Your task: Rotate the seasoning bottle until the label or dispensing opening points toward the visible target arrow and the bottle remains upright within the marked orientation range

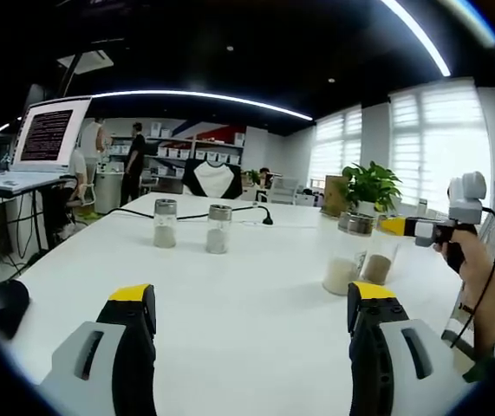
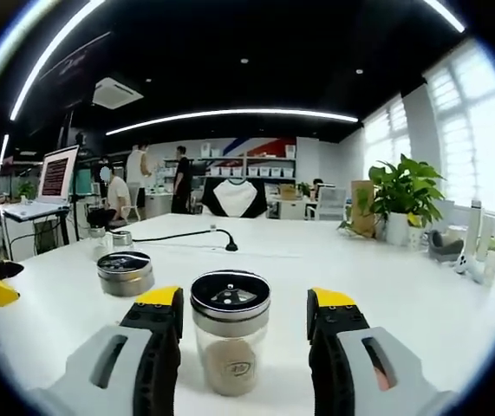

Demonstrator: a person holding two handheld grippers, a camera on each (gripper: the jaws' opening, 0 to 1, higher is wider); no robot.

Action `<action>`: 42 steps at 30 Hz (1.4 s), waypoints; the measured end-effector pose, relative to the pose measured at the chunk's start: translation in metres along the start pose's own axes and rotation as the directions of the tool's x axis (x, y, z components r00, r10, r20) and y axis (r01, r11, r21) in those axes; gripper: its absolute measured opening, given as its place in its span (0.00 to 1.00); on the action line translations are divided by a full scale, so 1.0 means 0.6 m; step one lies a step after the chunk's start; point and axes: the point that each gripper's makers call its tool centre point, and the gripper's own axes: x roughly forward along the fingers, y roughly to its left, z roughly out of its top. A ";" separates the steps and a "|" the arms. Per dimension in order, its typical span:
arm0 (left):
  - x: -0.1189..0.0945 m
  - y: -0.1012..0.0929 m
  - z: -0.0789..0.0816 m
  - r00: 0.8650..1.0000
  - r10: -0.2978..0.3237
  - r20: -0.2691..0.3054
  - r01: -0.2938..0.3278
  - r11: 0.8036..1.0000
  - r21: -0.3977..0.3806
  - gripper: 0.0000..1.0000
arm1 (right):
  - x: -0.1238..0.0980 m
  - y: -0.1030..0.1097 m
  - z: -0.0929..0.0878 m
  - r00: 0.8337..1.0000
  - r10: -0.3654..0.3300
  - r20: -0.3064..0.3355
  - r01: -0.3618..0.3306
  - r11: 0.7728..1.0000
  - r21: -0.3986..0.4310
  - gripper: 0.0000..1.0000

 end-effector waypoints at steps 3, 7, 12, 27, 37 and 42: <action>-0.001 0.000 0.001 1.000 0.000 0.001 0.000 1.000 -0.001 0.96 | 0.000 0.002 0.005 0.999 0.050 0.008 -0.050 0.999 -0.012 0.58; -0.001 0.004 0.001 1.000 0.007 0.000 -0.007 1.000 -0.005 0.96 | 0.004 0.003 0.009 0.990 0.137 0.007 -0.137 0.991 -0.001 0.58; -0.002 0.004 0.001 1.000 0.009 0.000 -0.009 1.000 -0.004 0.96 | 0.010 0.002 0.015 0.974 0.227 -0.002 -0.227 0.974 -0.017 0.56; -0.003 0.001 0.010 1.000 0.003 0.021 -0.003 1.000 -0.003 0.97 | 0.007 0.020 0.006 0.835 0.550 0.000 -0.550 0.834 -0.033 0.53; -0.004 -0.001 0.009 1.000 0.002 0.016 -0.002 1.000 -0.004 0.97 | 0.013 0.035 -0.003 0.763 0.647 -0.007 -0.646 0.762 -0.037 0.51; -0.003 -0.002 0.007 1.000 0.002 0.011 -0.002 1.000 -0.006 0.96 | 0.024 0.041 -0.012 0.748 0.663 -0.025 -0.664 0.747 -0.035 0.48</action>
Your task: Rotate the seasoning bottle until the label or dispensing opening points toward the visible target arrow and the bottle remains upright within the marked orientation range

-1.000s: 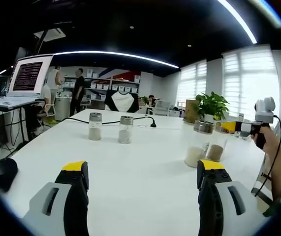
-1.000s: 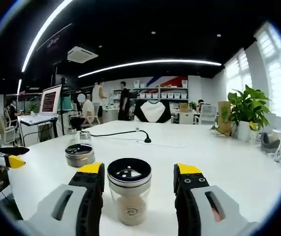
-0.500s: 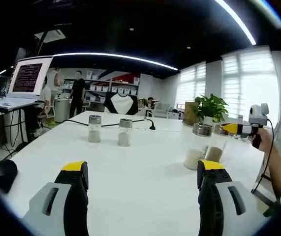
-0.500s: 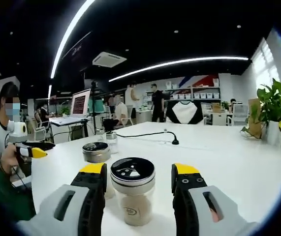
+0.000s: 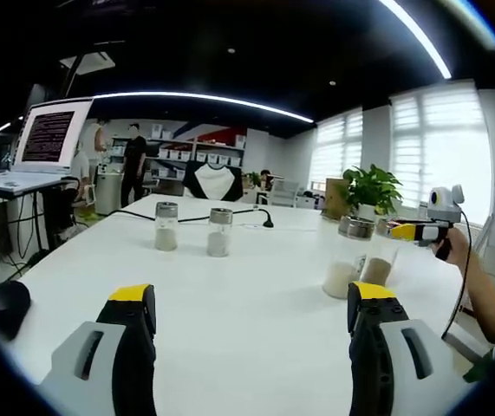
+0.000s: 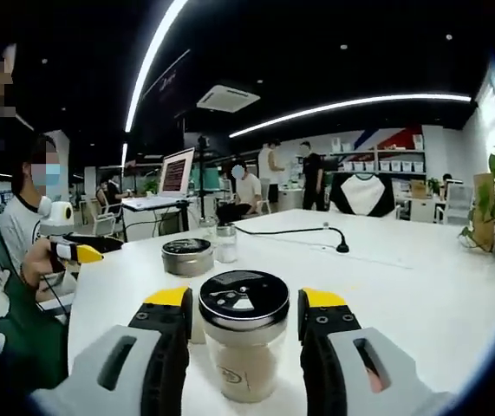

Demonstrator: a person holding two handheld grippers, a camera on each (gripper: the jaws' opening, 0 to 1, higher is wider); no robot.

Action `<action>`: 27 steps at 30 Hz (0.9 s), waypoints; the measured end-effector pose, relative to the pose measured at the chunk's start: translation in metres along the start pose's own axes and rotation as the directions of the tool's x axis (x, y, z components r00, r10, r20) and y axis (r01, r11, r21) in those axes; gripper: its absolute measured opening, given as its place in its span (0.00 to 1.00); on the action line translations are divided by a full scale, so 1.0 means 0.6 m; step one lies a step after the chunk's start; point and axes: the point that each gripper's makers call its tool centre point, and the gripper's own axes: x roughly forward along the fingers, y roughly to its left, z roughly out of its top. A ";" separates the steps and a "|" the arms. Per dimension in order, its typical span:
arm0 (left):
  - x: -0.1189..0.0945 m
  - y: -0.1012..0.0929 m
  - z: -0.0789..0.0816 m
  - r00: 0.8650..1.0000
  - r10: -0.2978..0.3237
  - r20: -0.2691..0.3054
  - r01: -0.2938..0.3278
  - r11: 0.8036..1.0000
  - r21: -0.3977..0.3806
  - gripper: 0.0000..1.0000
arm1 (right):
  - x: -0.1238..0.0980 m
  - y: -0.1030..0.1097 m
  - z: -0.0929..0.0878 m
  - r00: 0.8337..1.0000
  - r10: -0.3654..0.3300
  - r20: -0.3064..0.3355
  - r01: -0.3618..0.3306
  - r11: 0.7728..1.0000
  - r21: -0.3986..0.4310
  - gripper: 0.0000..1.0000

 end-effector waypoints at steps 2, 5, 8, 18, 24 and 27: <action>0.000 -0.001 0.000 1.000 -0.001 0.001 0.001 1.000 0.002 0.96 | 0.001 0.003 0.000 1.000 0.011 0.013 -0.011 1.000 0.022 0.47; 0.000 0.000 0.000 1.000 -0.001 0.000 0.001 1.000 0.000 0.96 | 0.001 0.013 -0.001 0.999 0.029 0.027 -0.030 0.999 0.023 0.40; -0.001 0.002 0.001 1.000 0.002 0.002 -0.002 1.000 0.000 0.96 | 0.001 0.017 -0.001 0.999 0.024 0.029 -0.024 1.000 0.001 0.40; -0.003 0.003 0.004 1.000 0.006 0.008 -0.006 1.000 0.004 0.96 | 0.002 0.034 -0.002 0.999 0.028 0.024 -0.028 0.999 -0.020 0.39; -0.003 0.001 0.003 1.000 0.004 0.005 -0.004 1.000 0.004 0.96 | 0.001 0.041 -0.003 0.999 0.022 0.037 -0.021 1.000 -0.023 0.39; -0.002 0.000 0.002 1.000 0.002 0.003 -0.002 1.000 0.005 0.96 | 0.001 0.042 -0.003 0.999 0.017 0.041 -0.016 1.000 -0.023 0.39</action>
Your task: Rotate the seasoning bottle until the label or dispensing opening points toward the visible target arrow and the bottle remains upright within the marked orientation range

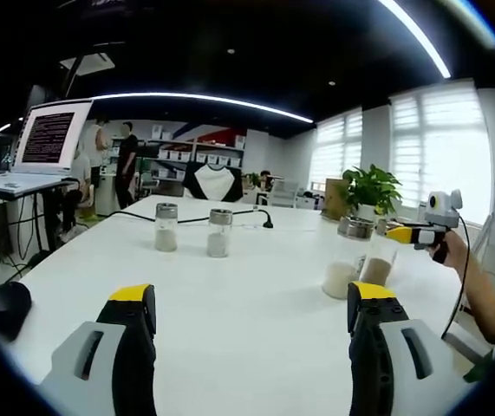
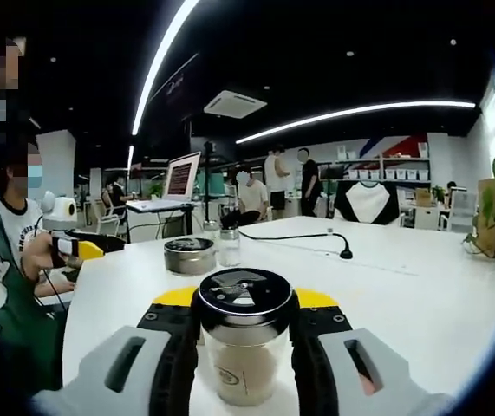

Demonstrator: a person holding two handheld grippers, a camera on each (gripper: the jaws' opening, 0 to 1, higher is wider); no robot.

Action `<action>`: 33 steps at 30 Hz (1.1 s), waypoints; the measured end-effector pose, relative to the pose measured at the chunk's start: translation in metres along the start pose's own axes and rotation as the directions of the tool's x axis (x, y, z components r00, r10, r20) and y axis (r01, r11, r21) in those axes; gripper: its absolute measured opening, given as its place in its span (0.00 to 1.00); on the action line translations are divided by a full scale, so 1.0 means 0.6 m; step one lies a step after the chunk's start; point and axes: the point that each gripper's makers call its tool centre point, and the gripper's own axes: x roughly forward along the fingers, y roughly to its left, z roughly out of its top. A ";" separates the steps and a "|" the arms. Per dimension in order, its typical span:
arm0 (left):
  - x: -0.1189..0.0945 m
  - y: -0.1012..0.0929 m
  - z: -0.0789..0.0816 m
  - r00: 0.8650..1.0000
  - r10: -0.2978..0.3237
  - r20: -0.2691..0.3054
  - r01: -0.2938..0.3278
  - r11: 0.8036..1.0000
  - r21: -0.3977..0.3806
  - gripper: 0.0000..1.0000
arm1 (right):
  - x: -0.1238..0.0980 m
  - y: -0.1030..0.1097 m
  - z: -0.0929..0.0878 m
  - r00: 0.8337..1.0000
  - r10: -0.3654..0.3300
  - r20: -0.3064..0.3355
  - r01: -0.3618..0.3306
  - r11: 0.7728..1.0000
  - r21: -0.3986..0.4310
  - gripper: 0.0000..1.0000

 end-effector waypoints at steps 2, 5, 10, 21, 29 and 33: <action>0.000 0.000 0.000 1.000 0.000 0.000 0.000 1.000 0.000 0.96 | 0.000 0.002 0.000 1.000 -0.005 -0.002 0.005 1.000 -0.001 0.39; 0.000 0.001 0.000 1.000 0.001 0.001 -0.001 1.000 0.000 0.96 | -0.001 0.006 -0.001 1.000 -0.011 -0.004 0.011 1.000 0.000 0.39; 0.000 0.001 0.000 1.000 0.002 0.001 -0.002 1.000 0.001 0.96 | -0.002 -0.007 -0.001 1.000 -0.025 -0.008 0.025 1.000 0.002 0.39; 0.001 0.001 -0.002 1.000 0.002 -0.003 -0.002 1.000 -0.002 0.96 | -0.003 -0.012 -0.002 0.997 -0.073 -0.012 0.073 0.997 0.007 0.39; 0.001 -0.001 -0.001 1.000 -0.001 -0.003 0.001 1.000 -0.003 0.96 | -0.001 -0.018 -0.002 0.992 -0.121 -0.017 0.121 0.993 0.010 0.39; 0.000 0.001 0.000 1.000 0.002 -0.001 -0.002 1.000 -0.005 0.96 | -0.001 -0.022 -0.002 0.989 -0.147 -0.023 0.148 0.989 0.013 0.39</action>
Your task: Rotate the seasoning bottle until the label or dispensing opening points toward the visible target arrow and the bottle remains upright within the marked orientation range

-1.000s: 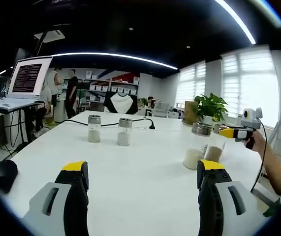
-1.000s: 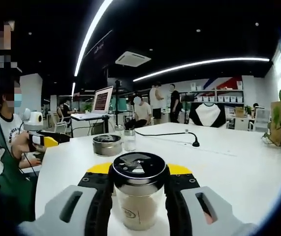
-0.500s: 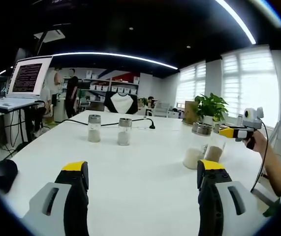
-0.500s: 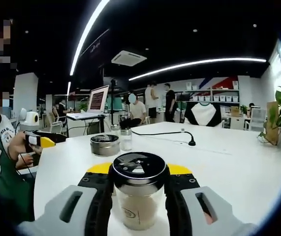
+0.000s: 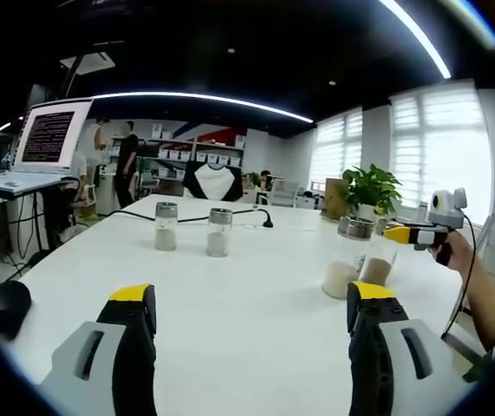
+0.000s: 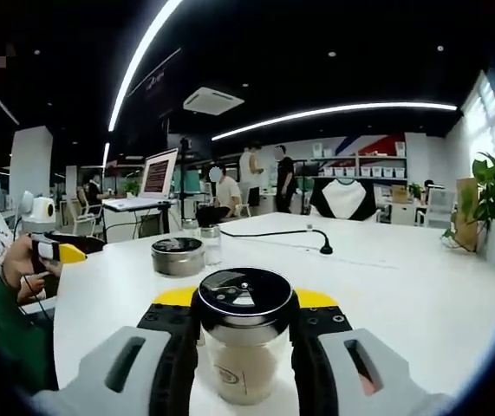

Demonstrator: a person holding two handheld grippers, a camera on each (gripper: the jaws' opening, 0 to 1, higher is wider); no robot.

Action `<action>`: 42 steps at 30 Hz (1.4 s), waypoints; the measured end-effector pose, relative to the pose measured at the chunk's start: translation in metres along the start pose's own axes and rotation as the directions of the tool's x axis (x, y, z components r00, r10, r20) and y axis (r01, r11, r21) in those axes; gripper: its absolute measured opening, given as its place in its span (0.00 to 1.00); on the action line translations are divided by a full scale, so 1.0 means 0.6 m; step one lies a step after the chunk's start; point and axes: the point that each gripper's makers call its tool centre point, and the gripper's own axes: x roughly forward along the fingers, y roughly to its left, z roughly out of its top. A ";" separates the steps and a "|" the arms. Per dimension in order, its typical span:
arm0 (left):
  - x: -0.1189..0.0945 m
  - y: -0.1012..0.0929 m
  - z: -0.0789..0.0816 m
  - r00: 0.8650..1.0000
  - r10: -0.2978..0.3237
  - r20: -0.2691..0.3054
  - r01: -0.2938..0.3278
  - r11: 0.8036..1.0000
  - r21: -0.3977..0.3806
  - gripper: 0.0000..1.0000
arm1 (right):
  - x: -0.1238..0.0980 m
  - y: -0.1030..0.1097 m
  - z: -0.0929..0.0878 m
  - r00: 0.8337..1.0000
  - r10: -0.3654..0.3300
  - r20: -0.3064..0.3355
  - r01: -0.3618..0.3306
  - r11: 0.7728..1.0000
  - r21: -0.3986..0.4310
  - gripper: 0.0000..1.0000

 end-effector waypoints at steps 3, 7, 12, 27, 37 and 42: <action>0.001 0.000 0.000 1.000 -0.001 -0.001 0.001 1.000 -0.001 0.96 | 0.001 -0.004 0.000 1.000 -0.020 0.000 0.020 1.000 0.002 0.39; 0.001 -0.001 -0.001 1.000 -0.004 -0.003 0.004 1.000 -0.002 0.96 | 0.002 -0.009 0.000 0.999 -0.046 -0.002 0.046 0.999 0.004 0.39; 0.001 -0.001 -0.001 1.000 -0.003 -0.003 0.003 1.000 -0.003 0.96 | 0.003 -0.014 0.001 0.997 -0.077 -0.003 0.077 0.997 0.006 0.39; 0.000 -0.001 -0.002 1.000 -0.003 -0.003 0.002 1.000 -0.004 0.96 | 0.005 -0.028 0.003 0.985 -0.170 0.003 0.170 0.985 0.016 0.39; 0.002 0.001 -0.005 1.000 -0.002 -0.009 0.001 1.000 -0.005 0.96 | 0.007 -0.034 0.004 0.981 -0.195 0.005 0.194 0.981 0.017 0.39; 0.002 0.000 -0.005 1.000 -0.003 -0.008 0.003 1.000 -0.006 0.95 | 0.007 -0.037 0.005 0.980 -0.200 0.006 0.200 0.980 0.019 0.39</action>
